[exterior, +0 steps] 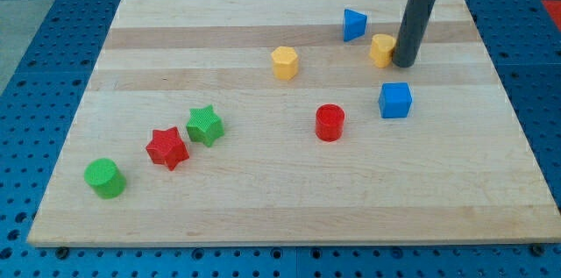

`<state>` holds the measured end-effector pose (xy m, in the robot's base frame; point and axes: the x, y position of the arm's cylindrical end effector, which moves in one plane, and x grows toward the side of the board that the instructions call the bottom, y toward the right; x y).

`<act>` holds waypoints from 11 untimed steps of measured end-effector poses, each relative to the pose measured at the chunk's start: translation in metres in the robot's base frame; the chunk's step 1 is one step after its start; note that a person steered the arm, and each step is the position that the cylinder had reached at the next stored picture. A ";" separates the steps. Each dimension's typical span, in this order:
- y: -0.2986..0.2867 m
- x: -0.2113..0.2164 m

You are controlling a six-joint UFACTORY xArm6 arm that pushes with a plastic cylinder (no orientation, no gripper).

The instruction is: Move the yellow heart bottom side of the blue triangle

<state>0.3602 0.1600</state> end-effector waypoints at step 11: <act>-0.011 -0.039</act>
